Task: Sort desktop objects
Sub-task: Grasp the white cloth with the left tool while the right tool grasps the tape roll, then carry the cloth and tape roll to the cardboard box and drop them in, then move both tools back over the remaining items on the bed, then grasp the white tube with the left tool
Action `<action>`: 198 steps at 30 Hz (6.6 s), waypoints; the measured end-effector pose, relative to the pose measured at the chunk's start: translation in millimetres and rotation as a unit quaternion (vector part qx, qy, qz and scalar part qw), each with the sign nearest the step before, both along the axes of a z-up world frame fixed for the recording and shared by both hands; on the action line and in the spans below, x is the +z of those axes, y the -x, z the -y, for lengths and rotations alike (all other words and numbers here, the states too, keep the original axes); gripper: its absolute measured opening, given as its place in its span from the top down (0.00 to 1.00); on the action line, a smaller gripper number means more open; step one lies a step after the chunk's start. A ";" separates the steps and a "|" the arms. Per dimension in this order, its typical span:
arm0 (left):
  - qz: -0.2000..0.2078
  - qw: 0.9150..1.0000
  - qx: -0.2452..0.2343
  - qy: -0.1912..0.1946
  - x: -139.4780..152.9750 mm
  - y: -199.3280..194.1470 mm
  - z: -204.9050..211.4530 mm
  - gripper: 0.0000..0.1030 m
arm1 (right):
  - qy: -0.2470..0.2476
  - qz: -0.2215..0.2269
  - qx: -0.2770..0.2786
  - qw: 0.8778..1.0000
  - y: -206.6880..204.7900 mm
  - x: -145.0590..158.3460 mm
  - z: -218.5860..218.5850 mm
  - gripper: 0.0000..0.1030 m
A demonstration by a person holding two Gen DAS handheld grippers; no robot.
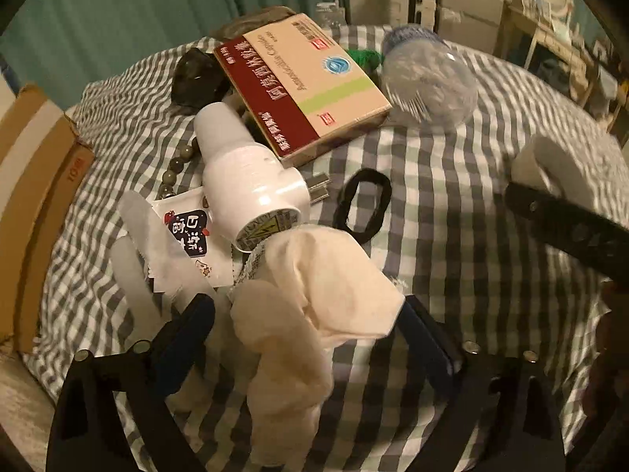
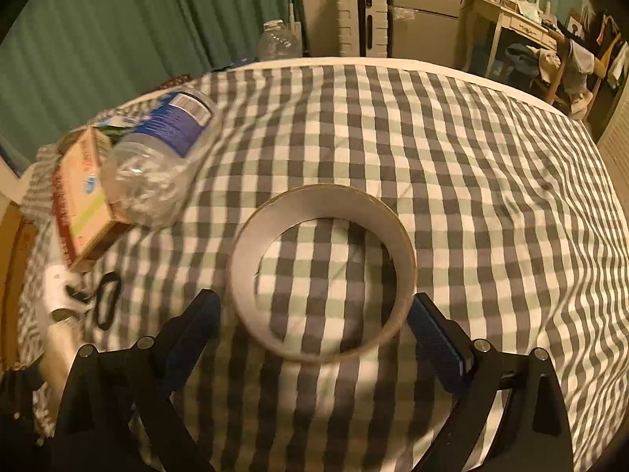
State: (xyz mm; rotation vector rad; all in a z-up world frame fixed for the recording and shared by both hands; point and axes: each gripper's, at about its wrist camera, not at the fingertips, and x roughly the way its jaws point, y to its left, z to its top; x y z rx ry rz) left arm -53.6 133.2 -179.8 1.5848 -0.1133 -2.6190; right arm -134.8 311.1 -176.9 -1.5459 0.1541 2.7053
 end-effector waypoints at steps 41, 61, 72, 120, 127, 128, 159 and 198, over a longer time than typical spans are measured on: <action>-0.141 0.963 -0.059 -0.221 218.1 -93.6 161.7 0.90 | 0.043 -0.101 -0.013 0.994 -249.2 241.1 97.3 0.21; -0.169 0.979 -0.059 -0.095 309.4 -68.8 425.2 0.90 | 0.172 -0.129 0.126 0.968 -178.2 320.6 353.5 0.21; -0.071 0.982 -0.044 -0.171 180.0 -20.1 485.6 0.90 | 0.166 -0.023 0.144 0.975 -130.6 208.5 439.5 0.21; -0.209 0.970 -0.104 -0.061 307.9 -135.3 238.8 0.00 | 0.066 -0.145 -0.086 0.983 -253.4 322.4 149.6 0.08; -0.176 0.978 -0.106 -0.037 289.6 -175.1 172.7 0.00 | 0.006 -0.178 -0.061 0.982 -318.7 354.7 128.2 0.08; -0.169 0.980 -0.096 -0.036 290.5 -178.9 165.1 0.00 | 0.005 -0.186 -0.062 0.980 -328.5 358.7 125.0 0.08; -0.008 0.998 -0.005 -0.062 38.6 8.1 123.7 0.00 | 0.054 -0.095 -0.045 0.993 -102.5 95.5 90.9 0.08; -0.008 0.980 -0.028 -0.198 21.0 0.0 152.7 0.90 | 0.062 -0.020 0.035 0.997 -120.4 44.1 98.0 0.96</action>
